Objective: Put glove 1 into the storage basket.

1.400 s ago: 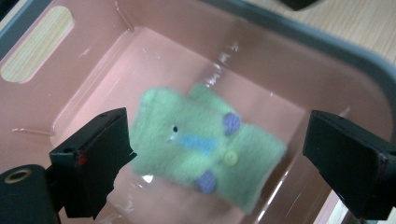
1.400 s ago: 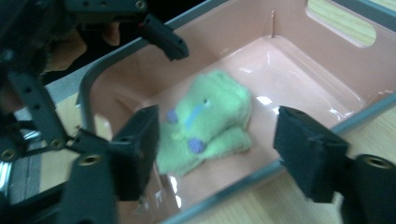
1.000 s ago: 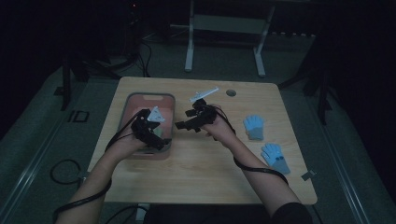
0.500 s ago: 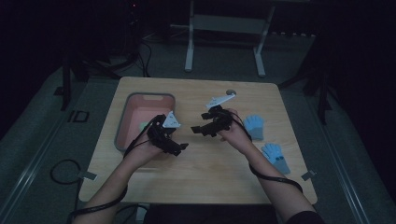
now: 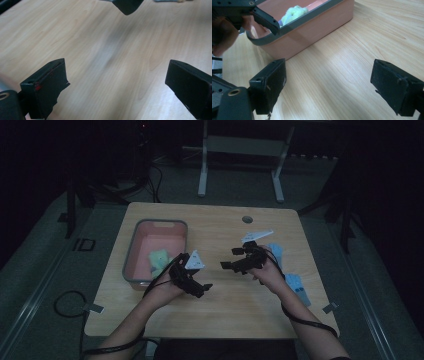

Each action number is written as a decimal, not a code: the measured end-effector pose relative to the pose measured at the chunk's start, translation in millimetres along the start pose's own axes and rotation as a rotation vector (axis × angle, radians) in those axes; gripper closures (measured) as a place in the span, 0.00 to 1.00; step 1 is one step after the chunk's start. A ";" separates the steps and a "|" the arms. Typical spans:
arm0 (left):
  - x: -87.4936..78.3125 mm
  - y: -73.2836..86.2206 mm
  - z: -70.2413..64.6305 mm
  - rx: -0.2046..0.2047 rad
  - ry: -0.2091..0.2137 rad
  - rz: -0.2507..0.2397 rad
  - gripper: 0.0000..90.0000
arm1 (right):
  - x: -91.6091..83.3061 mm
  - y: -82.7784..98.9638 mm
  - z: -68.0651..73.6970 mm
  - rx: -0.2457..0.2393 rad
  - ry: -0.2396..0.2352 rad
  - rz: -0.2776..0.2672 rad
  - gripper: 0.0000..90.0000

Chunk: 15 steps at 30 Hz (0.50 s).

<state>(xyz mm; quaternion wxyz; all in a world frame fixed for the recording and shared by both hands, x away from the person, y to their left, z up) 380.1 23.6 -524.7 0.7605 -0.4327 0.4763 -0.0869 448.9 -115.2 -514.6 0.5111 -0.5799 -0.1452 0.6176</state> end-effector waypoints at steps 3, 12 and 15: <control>4.9 -0.7 -6.5 0.010 0.007 -0.004 0.04 | -6.0 7.7 -1.7 0.001 0.003 -0.017 0.14; 19.3 2.8 -27.2 0.049 0.041 0.001 0.04 | -26.6 31.0 -13.8 -0.035 0.096 -0.037 0.26; 25.6 8.4 -33.3 0.050 0.067 0.009 0.04 | -36.2 38.4 -19.3 -0.046 0.130 -0.043 0.31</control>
Point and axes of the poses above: each handheld gripper's, and its own axes: x roughly forward along the jaws, y roughly out of its underside, z roughly to its left, the point moved 8 cm from there along x, roughly forward along the jaws, and after that the axes turned 6 degrees about -y, right-handed, at the moved point
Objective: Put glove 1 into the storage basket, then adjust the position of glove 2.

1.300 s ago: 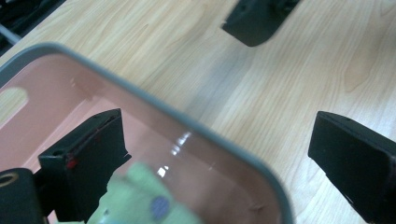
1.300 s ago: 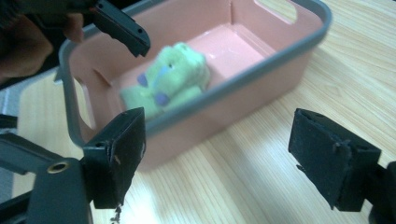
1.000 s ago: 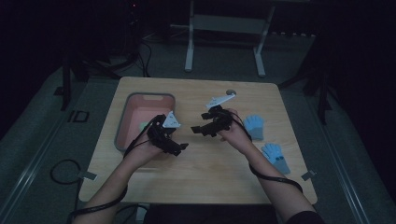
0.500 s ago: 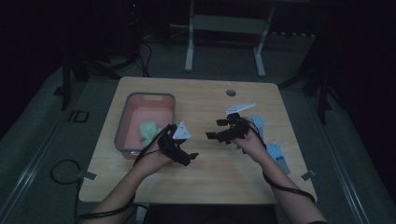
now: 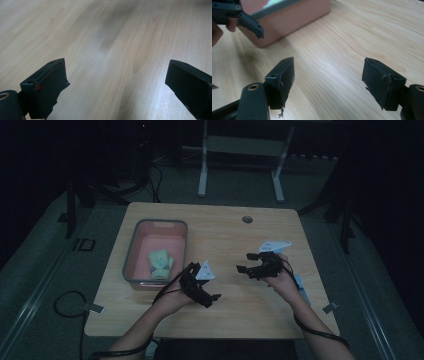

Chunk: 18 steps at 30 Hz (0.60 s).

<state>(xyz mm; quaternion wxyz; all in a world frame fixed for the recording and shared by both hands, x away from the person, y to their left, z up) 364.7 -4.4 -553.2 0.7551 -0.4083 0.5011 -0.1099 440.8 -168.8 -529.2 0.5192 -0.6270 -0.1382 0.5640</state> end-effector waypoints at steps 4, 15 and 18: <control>8.4 6.3 -7.9 0.015 0.020 0.005 0.04 | -11.8 10.4 -11.3 0.008 0.045 0.005 0.38; 24.5 22.8 -17.4 0.003 0.018 -0.006 0.04 | -53.0 33.1 -48.9 0.041 0.172 -0.003 0.48; 24.7 27.0 -16.6 -0.019 0.008 -0.017 0.04 | -65.9 38.4 -64.4 0.051 0.218 -0.001 0.49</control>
Point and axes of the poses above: each handheld gripper's, and its own axes: x roughly forward along the jaws, y roughly out of its underside, z roughly to its left, the point moved 8 cm from there along x, roughly forward along the jaws, and after that the axes turned 6 degrees about -y, right-handed, at the moved point
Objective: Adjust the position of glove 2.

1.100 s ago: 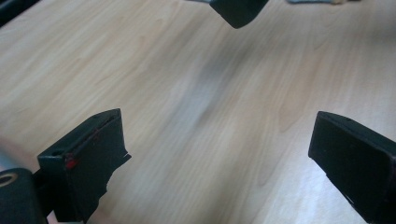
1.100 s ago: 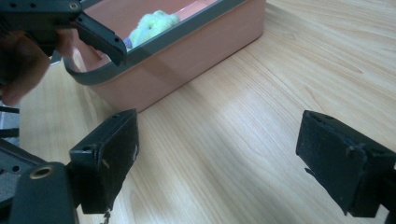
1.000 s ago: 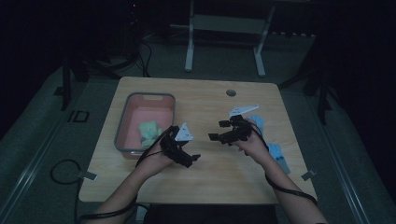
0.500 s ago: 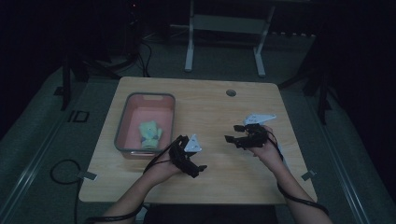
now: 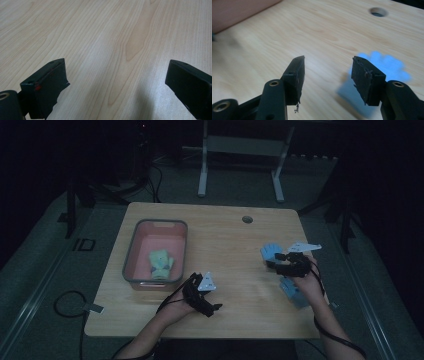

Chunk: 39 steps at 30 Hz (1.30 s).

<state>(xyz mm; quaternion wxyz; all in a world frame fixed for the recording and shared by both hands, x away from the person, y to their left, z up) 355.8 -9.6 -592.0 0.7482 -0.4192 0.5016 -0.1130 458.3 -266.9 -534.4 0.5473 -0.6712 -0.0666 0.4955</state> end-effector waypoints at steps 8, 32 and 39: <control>-3.4 7.0 1.3 -0.019 -0.018 -0.016 0.04 | -9.4 16.7 -50.8 0.074 0.090 0.025 0.58; -2.1 10.7 1.4 -0.017 -0.025 -0.031 0.04 | 63.3 29.8 -73.1 0.047 0.112 0.202 0.79; -1.7 11.6 1.1 -0.016 -0.023 -0.028 0.04 | 65.0 27.4 -68.0 0.068 0.132 0.238 0.91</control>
Point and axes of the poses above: each handheld gripper's, and its own axes: x roughly forward along the jaws, y roughly out of its underside, z roughly to its left, the point moved 8 cm from there along x, roughly forward along the jaws, and after that the axes turned 6 degrees about -y, right-handed, at the moved point
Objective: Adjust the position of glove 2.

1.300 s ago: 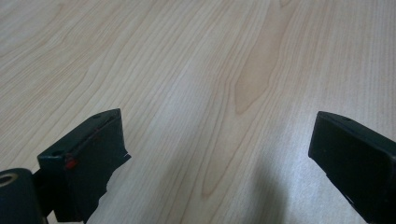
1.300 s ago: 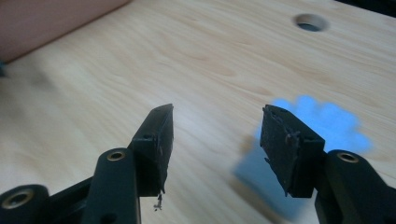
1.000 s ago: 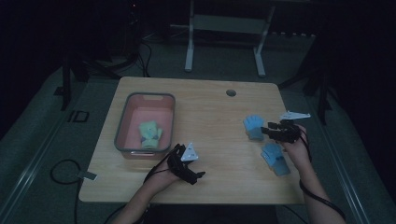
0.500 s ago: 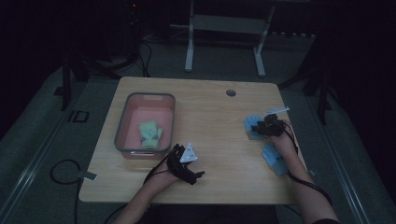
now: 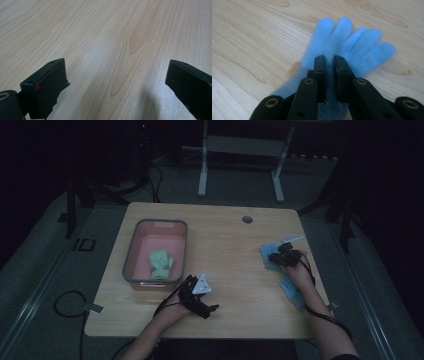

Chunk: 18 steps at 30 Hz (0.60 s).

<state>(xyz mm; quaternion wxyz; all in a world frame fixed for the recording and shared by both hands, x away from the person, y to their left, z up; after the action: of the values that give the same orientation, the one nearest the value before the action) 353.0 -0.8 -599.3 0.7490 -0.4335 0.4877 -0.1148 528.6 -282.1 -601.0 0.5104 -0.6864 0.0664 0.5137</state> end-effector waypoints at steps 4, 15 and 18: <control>-0.8 0.6 -0.4 0.009 0.005 -0.003 0.04 | -4.4 -2.0 2.0 0.038 -0.011 -0.006 0.93; -0.8 0.9 0.2 -0.003 0.012 0.000 0.04 | -47.9 -24.0 56.0 -0.013 -0.072 -0.107 0.93; -0.5 1.7 0.3 -0.002 0.009 0.004 0.04 | -56.9 -25.1 73.7 -0.024 -0.091 -0.128 0.93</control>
<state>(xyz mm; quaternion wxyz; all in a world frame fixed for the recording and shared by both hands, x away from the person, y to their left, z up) 352.6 0.7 -600.2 0.7467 -0.4328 0.4918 -0.1147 470.8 -238.3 -537.5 0.5362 -0.6714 -0.0070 0.5116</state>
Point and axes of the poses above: each handheld gripper's, and its own axes: x roughly forward along the jaws, y roughly out of its underside, z roughly to its left, the point moved 8 cm from there along x, roughly forward along the jaws, and after that the axes turned 6 degrees about -y, right-handed, at the moved point
